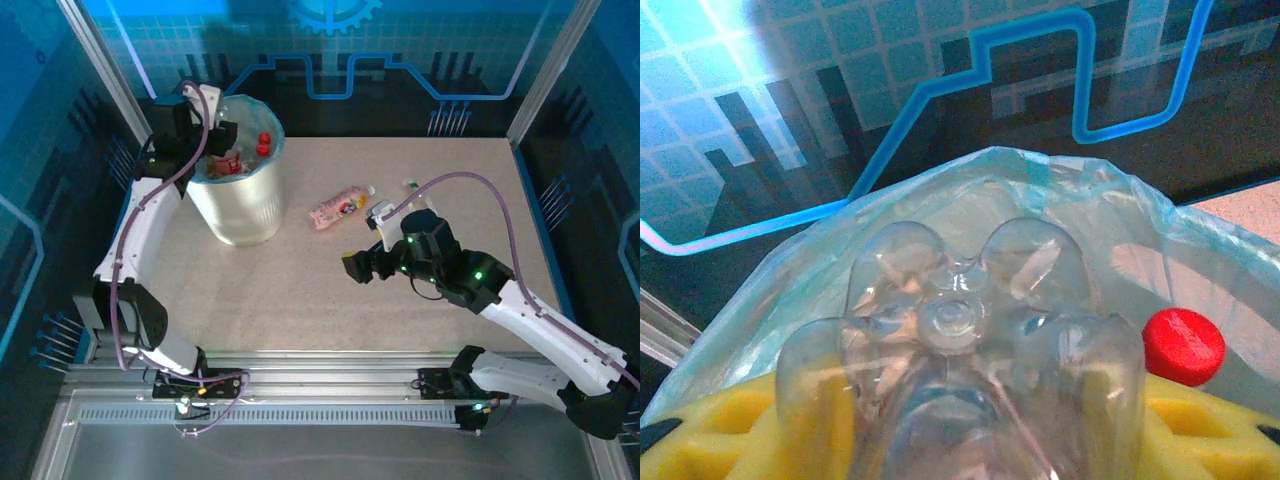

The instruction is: Put the plastic bottles in the bin

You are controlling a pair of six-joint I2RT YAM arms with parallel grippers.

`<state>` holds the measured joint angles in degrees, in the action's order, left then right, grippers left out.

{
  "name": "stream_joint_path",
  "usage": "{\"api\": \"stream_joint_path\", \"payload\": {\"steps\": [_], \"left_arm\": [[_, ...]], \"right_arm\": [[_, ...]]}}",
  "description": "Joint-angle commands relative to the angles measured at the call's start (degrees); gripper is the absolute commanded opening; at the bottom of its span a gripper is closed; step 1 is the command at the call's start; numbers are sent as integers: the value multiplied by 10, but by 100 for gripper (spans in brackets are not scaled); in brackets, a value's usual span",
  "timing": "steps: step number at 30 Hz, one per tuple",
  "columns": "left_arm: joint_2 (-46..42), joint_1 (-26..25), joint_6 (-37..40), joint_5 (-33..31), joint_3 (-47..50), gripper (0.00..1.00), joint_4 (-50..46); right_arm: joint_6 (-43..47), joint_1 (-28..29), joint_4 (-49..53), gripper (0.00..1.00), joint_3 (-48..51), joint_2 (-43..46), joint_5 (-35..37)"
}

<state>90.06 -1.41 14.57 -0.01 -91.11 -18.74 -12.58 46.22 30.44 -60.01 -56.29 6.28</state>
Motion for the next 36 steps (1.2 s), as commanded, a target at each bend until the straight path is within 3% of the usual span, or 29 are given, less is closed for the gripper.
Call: {"api": "stream_joint_path", "payload": {"steps": [1,9,12,16,24,30,33,36], "left_arm": [[68,-5,0,12,1,42,-154],[109,-23,0,16,-90,50,-207],[132,-31,-8,16,-134,66,-233],[137,-31,-35,30,-158,75,-236],[97,-30,-68,38,-186,76,-219],[51,-30,-102,45,-215,84,-195],[44,-30,-113,42,-215,80,-184],[58,-30,-123,40,-216,69,-182]], "right_arm": [[2,9,7,94,3,-2,13],[1,9,7,94,3,-9,14],[-1,10,5,94,-4,-19,9],[-6,11,3,94,-10,-30,1],[-10,14,3,94,-24,-49,-4],[-6,21,9,93,-42,-73,-7],[-4,25,9,93,-46,-80,-6],[-4,27,9,93,-47,-86,-4]]}}
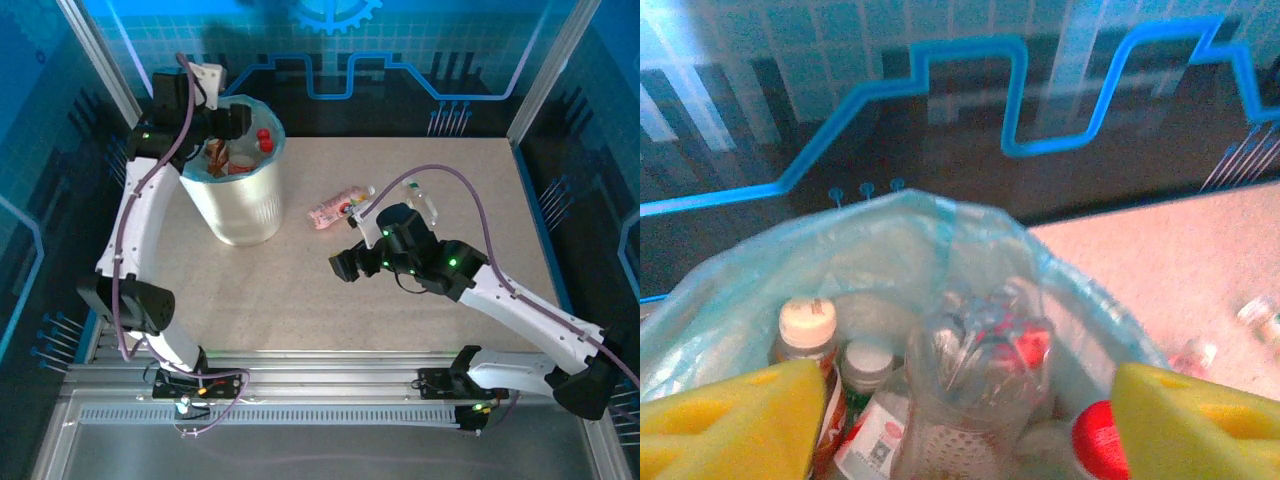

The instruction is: Put the plastic bottles in the bin

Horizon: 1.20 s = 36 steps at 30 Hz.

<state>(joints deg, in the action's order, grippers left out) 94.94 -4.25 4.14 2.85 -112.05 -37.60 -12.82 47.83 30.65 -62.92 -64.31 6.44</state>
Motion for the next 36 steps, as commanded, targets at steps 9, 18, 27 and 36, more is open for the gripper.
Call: {"api": "stream_joint_path", "payload": {"steps": [9,18,27,36], "left_arm": [[103,-2,-23,21,-44,38,-72],[140,-2,-11,-13,-56,41,-110],[91,-13,-45,-2,-124,72,-90],[-50,-78,-20,-64,-51,75,-28]], "right_arm": [[-10,19,12,93,-5,1,5],[-17,20,19,93,-6,-4,12],[-73,15,57,95,-65,-18,104],[-83,-146,200,97,-179,-113,101]]}}
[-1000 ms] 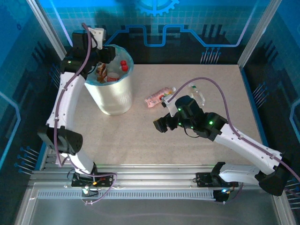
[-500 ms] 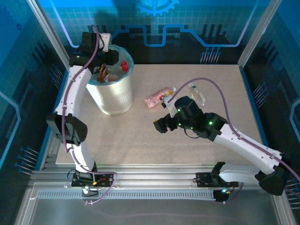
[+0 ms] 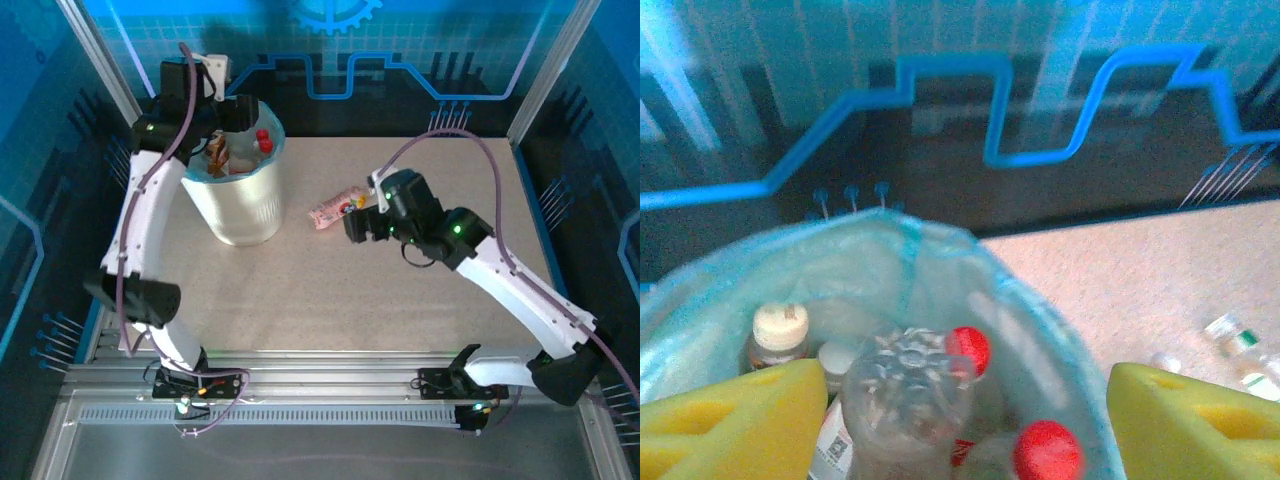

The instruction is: Put the plastic bottles in the bin

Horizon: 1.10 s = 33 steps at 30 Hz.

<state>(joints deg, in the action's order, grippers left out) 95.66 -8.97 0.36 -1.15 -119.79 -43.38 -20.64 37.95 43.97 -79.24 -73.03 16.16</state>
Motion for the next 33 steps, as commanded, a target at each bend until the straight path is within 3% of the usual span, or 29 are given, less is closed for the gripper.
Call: {"api": "stream_joint_path", "payload": {"steps": [1,9,13,17,22,33], "left_arm": [[-72,-53,24,-30,45,75,37],[-115,-258,39,-17,198,75,92],[-118,-355,38,26,271,76,145],[-110,-417,16,79,320,76,171],[-101,-454,-16,77,359,76,187],[-113,-454,-38,43,390,77,184]], "right_arm": [[5,-75,69,96,-20,-37,-4],[83,-232,35,98,-57,-157,-21],[120,-271,34,100,-103,-251,-39],[147,-289,45,100,-144,-334,-36],[162,-309,45,100,-173,-408,-65],[156,-318,62,99,-188,-480,-68]]}}
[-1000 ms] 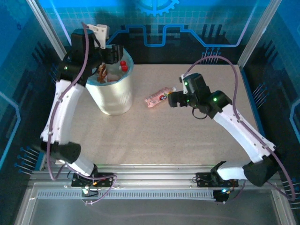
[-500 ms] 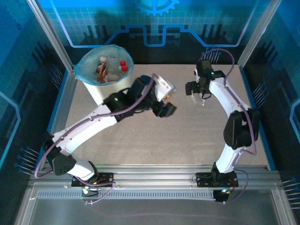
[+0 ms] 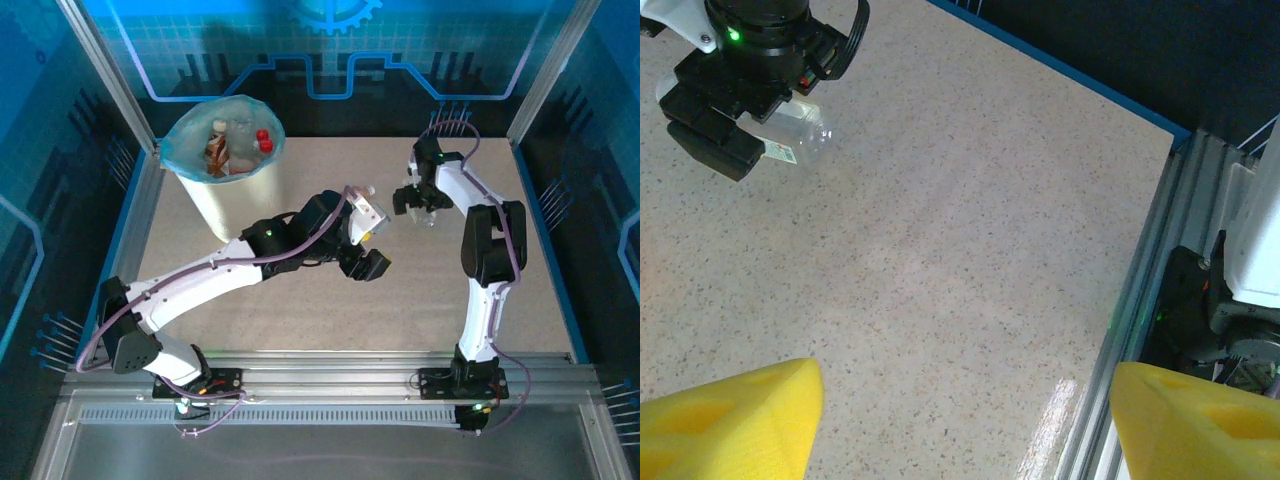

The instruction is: Put the plastic bottles in the bin

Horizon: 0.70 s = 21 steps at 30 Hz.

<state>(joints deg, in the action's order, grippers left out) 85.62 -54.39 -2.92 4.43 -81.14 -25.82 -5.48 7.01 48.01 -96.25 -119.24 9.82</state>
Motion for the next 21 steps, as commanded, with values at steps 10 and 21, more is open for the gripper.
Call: {"api": "stream_joint_path", "payload": {"steps": [10,21], "left_arm": [[-25,0,-13,-31,16,77,14],[-60,35,-67,-83,-18,78,-2]], "right_arm": [[2,-15,32,79,-11,-20,-20],[-32,-6,37,60,70,129,-54]]}}
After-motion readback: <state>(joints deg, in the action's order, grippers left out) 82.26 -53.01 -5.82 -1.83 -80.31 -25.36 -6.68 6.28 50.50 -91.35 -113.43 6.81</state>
